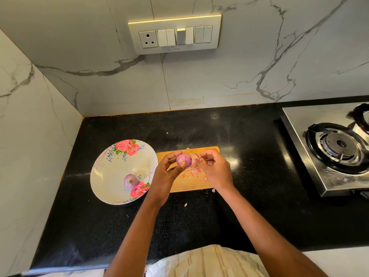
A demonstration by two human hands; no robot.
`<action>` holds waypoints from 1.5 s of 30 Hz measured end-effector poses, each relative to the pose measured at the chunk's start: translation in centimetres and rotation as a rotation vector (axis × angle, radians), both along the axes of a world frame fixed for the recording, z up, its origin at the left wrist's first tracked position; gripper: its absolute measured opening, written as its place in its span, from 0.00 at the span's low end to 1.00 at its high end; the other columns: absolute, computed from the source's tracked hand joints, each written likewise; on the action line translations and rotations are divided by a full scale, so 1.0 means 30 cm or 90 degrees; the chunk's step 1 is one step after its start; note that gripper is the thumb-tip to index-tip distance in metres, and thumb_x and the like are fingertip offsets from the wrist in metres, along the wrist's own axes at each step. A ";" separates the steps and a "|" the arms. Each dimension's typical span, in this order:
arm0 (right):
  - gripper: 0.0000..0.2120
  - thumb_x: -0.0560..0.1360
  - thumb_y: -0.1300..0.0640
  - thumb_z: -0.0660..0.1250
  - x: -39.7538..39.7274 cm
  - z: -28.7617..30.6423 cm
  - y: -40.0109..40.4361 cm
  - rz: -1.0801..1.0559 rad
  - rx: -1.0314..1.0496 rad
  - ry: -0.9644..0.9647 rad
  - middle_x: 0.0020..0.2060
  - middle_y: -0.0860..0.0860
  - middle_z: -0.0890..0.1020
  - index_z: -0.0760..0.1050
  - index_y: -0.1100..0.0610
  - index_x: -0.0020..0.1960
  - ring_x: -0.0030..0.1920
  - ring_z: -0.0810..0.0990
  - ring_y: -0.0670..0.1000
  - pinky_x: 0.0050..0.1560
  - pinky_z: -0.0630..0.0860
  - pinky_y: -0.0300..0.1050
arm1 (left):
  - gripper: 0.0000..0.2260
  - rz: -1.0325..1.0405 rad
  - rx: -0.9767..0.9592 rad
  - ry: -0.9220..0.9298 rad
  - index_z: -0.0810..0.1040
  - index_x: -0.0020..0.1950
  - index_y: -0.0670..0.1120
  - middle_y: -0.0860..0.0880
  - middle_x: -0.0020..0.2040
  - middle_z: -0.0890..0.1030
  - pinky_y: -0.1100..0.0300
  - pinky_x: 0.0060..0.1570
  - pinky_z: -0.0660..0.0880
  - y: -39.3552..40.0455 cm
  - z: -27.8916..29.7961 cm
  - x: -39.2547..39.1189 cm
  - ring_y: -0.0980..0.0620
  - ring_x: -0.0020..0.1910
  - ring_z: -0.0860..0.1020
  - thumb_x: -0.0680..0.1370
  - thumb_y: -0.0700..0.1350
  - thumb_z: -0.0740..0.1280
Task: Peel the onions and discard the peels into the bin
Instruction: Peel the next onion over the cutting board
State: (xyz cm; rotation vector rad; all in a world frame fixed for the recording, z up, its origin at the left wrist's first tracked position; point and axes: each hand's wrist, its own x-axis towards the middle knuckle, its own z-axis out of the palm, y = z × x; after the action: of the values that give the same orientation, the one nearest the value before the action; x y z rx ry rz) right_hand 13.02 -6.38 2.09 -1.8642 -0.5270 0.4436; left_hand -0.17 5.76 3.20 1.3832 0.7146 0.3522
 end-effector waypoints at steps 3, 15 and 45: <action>0.04 0.80 0.57 0.69 0.011 -0.025 -0.007 0.030 -0.045 0.031 0.45 0.43 0.84 0.81 0.49 0.51 0.45 0.83 0.41 0.46 0.79 0.34 | 0.24 0.007 -0.030 -0.014 0.78 0.66 0.52 0.53 0.62 0.81 0.50 0.66 0.76 0.002 0.005 -0.004 0.51 0.65 0.79 0.72 0.54 0.75; 0.08 0.78 0.54 0.73 -0.027 -0.013 0.026 0.093 0.087 0.097 0.50 0.46 0.87 0.85 0.51 0.56 0.54 0.85 0.48 0.57 0.82 0.57 | 0.23 0.029 -0.032 0.014 0.77 0.68 0.51 0.52 0.63 0.82 0.49 0.68 0.75 0.011 -0.004 0.003 0.53 0.64 0.80 0.73 0.52 0.75; 0.11 0.75 0.61 0.76 -0.033 0.013 0.021 0.038 0.130 0.170 0.51 0.50 0.85 0.81 0.56 0.56 0.52 0.84 0.47 0.51 0.84 0.45 | 0.22 0.005 -0.063 0.008 0.77 0.67 0.54 0.51 0.64 0.81 0.51 0.66 0.76 0.002 -0.005 0.002 0.51 0.65 0.79 0.73 0.51 0.75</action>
State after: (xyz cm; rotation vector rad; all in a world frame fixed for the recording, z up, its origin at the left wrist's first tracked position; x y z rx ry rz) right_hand 12.02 -5.74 2.49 -1.5684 -0.4299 0.6440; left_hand -0.10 5.81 3.06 1.2906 0.7378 0.3104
